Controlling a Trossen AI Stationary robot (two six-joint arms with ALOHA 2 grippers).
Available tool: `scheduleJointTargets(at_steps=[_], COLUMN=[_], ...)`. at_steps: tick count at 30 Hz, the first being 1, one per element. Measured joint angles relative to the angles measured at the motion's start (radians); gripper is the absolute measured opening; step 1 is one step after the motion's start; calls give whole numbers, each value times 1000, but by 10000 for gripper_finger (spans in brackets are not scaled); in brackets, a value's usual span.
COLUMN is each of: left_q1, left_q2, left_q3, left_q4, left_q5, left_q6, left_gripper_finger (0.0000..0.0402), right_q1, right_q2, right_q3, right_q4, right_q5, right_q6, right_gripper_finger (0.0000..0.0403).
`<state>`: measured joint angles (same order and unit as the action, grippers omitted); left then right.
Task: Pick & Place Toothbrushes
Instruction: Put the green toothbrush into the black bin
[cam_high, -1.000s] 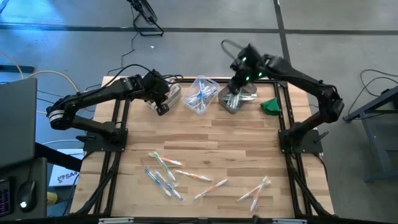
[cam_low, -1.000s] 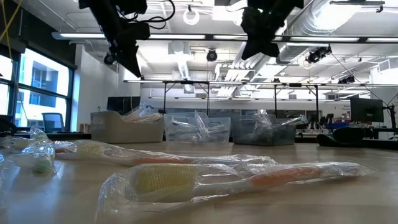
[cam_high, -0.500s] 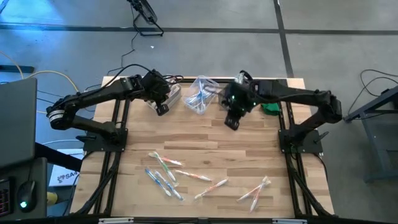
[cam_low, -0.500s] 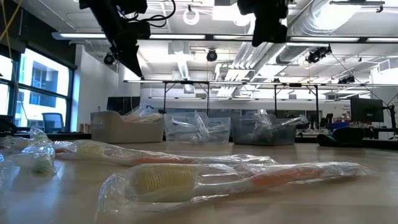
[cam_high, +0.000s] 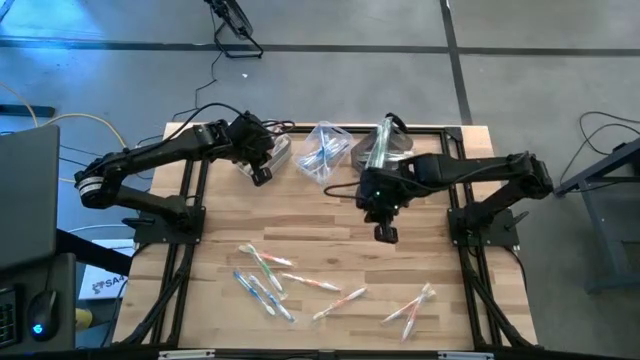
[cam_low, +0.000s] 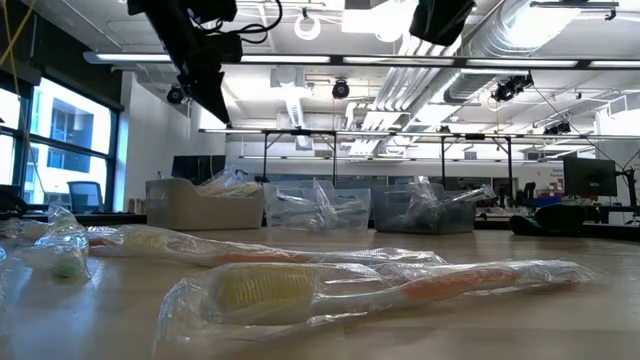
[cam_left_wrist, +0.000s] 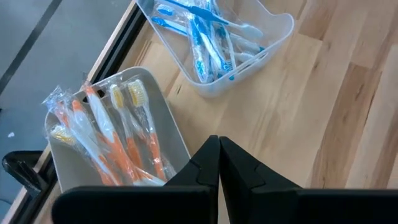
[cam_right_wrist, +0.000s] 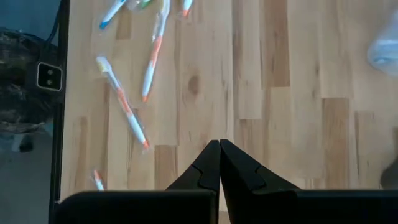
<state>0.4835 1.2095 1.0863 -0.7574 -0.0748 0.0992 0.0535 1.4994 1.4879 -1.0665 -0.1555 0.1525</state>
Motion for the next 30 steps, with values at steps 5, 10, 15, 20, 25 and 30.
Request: scheduleJointTargets(at_steps=[5, 10, 15, 20, 25, 30], left_q1=[0, -23, -95, -191, -312, -401], left_q2=[0, 0, -3, -31, -85, -140], left_q3=[0, 0, 0, 0, -1, -1], left_q4=[-2, -8, -23, -57, -81, -114], left_q5=[47, 95, 95, 58, -67, -93], left_q6=[-92, -111, -108, -160, -215, -266], left_gripper_finger=[6, 6, 6, 6, 5, 5], right_q1=[39, 72, 112, 131, 128, 102], right_q2=[0, 0, 0, 0, 0, 0], right_q3=[0, 0, 0, 0, 0, 0], right_q4=[-4, -9, -9, -10, -6, 2], right_q5=[1, 39, 179, 190, 193, 209], right_q6=[4, 71, 114, 135, 133, 105], right_gripper_finger=[2, 2, 2, 2, 2, 2])
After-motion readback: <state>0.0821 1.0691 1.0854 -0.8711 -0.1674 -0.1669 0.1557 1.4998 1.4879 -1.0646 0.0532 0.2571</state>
